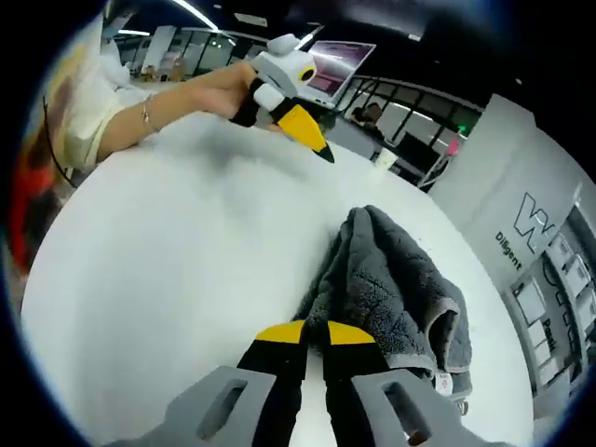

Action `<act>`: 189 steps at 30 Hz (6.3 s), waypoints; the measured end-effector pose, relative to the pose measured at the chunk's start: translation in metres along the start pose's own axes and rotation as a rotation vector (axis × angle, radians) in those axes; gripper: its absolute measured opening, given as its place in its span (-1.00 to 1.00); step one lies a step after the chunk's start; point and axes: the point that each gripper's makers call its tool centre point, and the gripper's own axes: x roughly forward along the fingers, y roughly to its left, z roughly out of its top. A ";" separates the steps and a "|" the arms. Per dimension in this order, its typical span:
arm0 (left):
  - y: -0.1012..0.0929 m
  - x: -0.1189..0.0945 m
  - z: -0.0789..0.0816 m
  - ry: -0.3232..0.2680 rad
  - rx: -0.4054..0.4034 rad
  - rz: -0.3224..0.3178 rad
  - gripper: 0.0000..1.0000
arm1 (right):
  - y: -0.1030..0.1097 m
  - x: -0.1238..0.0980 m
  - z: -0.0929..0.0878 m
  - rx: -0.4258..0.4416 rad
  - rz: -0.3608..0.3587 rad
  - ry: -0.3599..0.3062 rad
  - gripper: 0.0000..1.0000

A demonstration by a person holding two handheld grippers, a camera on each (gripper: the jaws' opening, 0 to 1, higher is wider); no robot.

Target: Open the folded towel by lifting each exposed corner and separating the folded layers until the towel lies flat within the target outline without major curled edges

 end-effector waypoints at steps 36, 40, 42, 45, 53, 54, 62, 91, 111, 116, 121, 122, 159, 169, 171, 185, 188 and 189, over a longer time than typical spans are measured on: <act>-0.011 0.009 -0.009 0.058 0.071 -0.034 0.97 | -0.057 -0.039 -0.080 0.327 -0.183 0.102 -1.00; -0.014 0.010 -0.010 0.062 0.079 -0.039 0.96 | -0.056 -0.038 -0.080 0.337 -0.180 0.104 -1.00; -0.014 0.011 -0.011 0.064 0.088 -0.039 0.96 | -0.056 -0.038 -0.080 0.337 -0.179 0.106 -1.00; -0.016 0.012 -0.012 0.069 0.104 -0.040 0.96 | -0.055 -0.037 -0.081 0.347 -0.174 0.107 -1.00; -0.024 0.016 -0.015 0.084 0.131 -0.057 0.96 | -0.053 -0.044 -0.079 0.385 -0.163 0.080 -1.00; -0.026 0.017 -0.015 0.086 0.136 -0.059 0.96 | -0.052 -0.046 -0.078 0.395 -0.160 0.072 -0.99; -0.043 0.022 -0.014 0.088 0.183 -0.077 0.95 | -0.052 -0.057 -0.089 0.492 -0.150 0.073 -0.48; -0.125 0.088 0.021 0.143 0.392 -0.152 0.71 | -0.058 -0.055 -0.104 0.640 -0.199 0.079 0.98; -0.168 0.156 0.011 0.175 0.489 -0.233 -0.04 | -0.058 -0.051 -0.105 0.654 -0.193 0.083 0.90; -0.177 0.165 0.006 0.155 0.486 -0.271 -0.39 | -0.056 -0.050 -0.105 0.652 -0.186 0.086 0.87; -0.177 0.168 0.002 0.146 0.493 -0.279 -0.66 | -0.056 -0.050 -0.106 0.656 -0.184 0.089 0.84; -0.179 0.167 0.002 0.139 0.488 -0.288 -0.77 | -0.056 -0.050 -0.106 0.657 -0.184 0.090 0.84; 0.008 0.071 0.059 -0.242 0.084 0.299 -0.91 | -0.054 -0.050 -0.110 0.650 -0.170 0.106 0.78; 0.050 0.034 0.037 -0.230 0.061 0.431 -0.90 | -0.055 -0.053 -0.105 0.654 -0.173 0.087 0.80; 0.055 0.028 0.031 -0.221 0.059 0.447 -0.90 | -0.055 -0.053 -0.104 0.651 -0.173 0.087 0.80; 0.077 0.008 -0.010 -0.101 0.117 0.534 -0.89 | -0.054 -0.051 -0.108 0.649 -0.174 0.097 0.79; 0.079 0.005 -0.011 -0.094 0.126 0.540 -0.89 | -0.054 -0.050 -0.108 0.650 -0.173 0.096 0.79; 0.079 0.004 -0.013 -0.090 0.126 0.542 -0.88 | -0.054 -0.050 -0.107 0.650 -0.173 0.095 0.79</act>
